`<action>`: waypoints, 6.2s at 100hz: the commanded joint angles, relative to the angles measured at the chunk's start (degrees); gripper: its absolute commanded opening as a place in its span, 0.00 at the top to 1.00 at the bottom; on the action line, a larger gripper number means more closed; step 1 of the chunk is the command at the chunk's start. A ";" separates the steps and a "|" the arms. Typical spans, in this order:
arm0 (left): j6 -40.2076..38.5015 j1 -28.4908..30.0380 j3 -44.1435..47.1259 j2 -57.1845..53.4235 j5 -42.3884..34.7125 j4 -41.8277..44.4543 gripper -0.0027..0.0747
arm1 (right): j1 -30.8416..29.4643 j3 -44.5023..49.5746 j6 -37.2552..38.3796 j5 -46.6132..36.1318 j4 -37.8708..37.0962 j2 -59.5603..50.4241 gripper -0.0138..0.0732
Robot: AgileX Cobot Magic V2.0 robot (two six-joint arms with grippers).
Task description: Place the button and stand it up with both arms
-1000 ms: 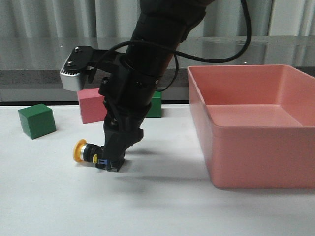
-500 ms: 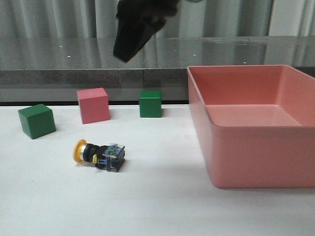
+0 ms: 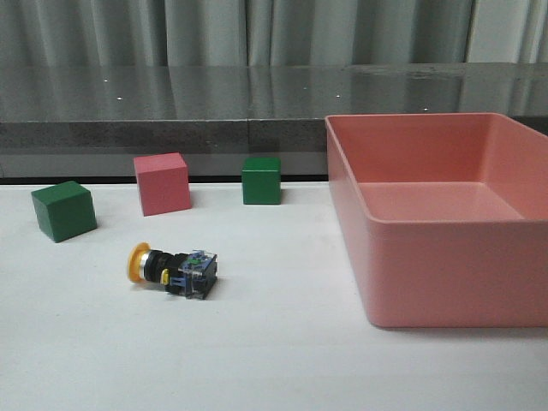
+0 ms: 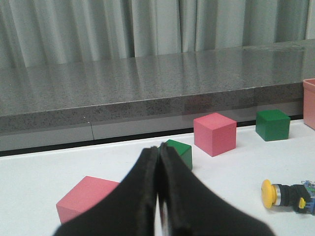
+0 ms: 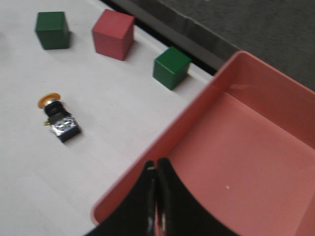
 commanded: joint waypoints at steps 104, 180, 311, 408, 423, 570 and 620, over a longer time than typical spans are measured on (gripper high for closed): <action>6.35 -1.85 -27.00 28.84 3.04 -8.46 0.73 | -15.62 31.60 1.68 -19.33 0.02 -38.82 0.91; 10.46 -10.49 -47.37 77.87 -2.65 -0.16 0.12 | -15.62 31.60 1.68 -19.79 0.02 -38.82 0.91; 123.49 2.92 -71.91 100.56 60.03 -74.05 0.12 | -15.62 31.60 1.68 -18.43 0.02 -38.82 0.91; 123.49 2.92 -71.62 119.39 65.54 -70.50 0.33 | -15.62 31.60 1.68 -18.48 0.02 -38.82 0.91; 123.49 2.92 -71.62 119.75 63.67 -69.18 0.33 | -15.62 31.60 1.68 -18.48 0.02 -38.82 0.91; 54.81 -32.30 -88.97 110.14 59.20 29.86 0.99 | -15.62 31.60 1.68 -19.59 0.02 -38.82 0.91; 54.81 -32.47 -88.97 113.15 59.45 27.01 0.99 | -15.62 31.60 1.68 -19.70 0.07 -38.82 0.91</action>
